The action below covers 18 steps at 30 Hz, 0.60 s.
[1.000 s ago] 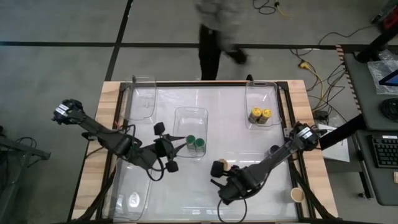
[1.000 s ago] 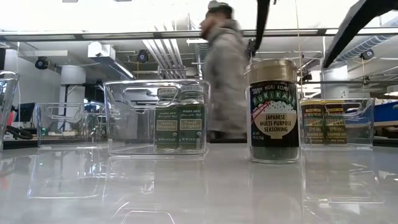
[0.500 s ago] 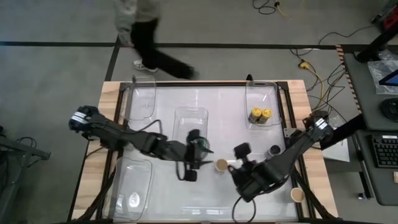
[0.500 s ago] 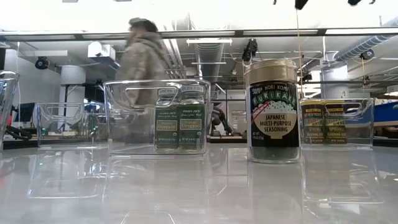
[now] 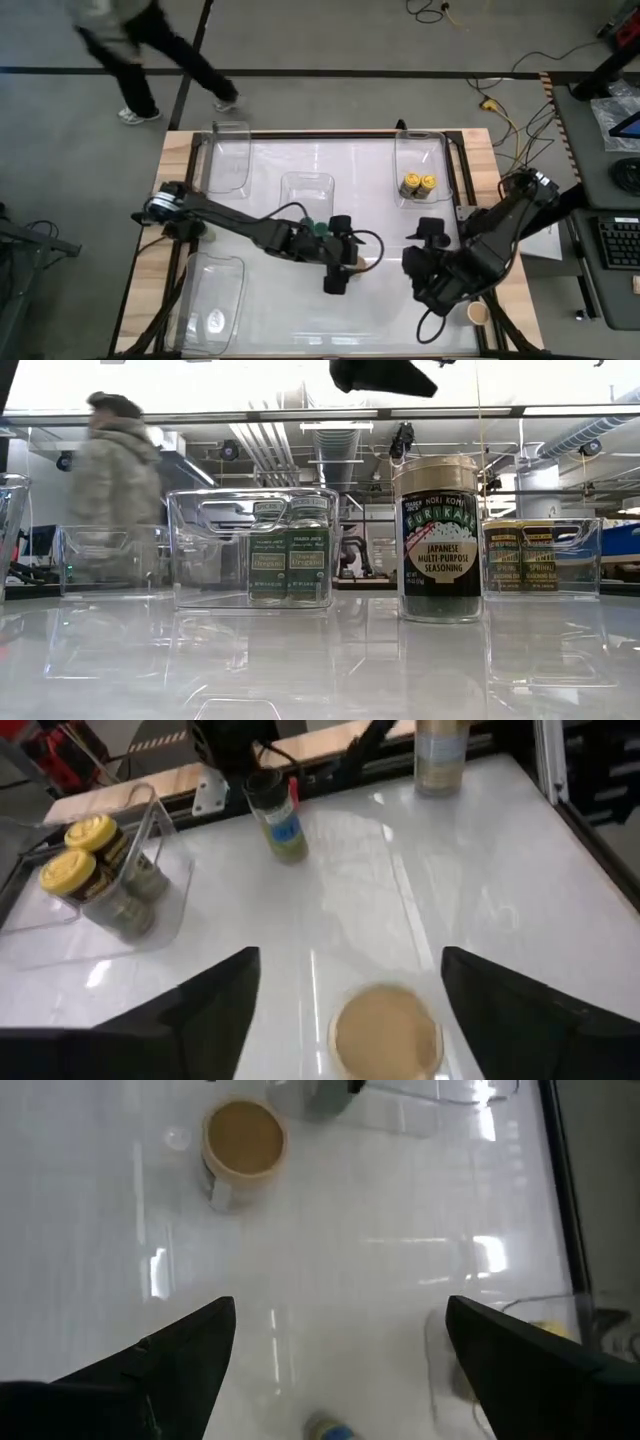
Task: Sort spices by type
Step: Put the top golden seasoning bottle into the top left transparent bin
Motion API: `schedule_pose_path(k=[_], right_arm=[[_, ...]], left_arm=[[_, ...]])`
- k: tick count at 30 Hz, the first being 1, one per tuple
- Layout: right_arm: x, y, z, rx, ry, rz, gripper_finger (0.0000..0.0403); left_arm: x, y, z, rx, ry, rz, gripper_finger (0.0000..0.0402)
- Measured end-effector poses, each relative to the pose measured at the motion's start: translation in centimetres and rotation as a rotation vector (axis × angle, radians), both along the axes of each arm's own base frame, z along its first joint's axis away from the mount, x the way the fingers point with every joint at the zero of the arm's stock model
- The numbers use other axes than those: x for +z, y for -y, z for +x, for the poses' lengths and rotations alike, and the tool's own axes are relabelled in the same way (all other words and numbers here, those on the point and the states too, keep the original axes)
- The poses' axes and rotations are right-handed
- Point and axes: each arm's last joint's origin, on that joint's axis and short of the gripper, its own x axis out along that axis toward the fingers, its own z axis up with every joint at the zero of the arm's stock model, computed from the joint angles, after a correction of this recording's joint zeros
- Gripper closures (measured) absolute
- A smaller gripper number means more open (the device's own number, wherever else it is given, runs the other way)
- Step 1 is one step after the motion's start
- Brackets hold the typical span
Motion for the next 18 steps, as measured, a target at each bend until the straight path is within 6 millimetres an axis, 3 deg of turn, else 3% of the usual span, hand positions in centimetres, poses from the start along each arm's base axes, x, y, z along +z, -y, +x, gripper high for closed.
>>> schedule_pose_path(k=[8,18], right_arm=[[-1.9,0.4,-0.7,-0.075,-0.021,-0.016,0.0051],[-2.5,0.4,-0.6,-0.076,-0.008,-0.034,0.0051]], left_arm=[[-1.8,0.3,1.7,0.009,-0.170,-0.027,0.0053],[-2.9,-1.7,2.9,-0.077,-0.236,-0.168,0.0045]])
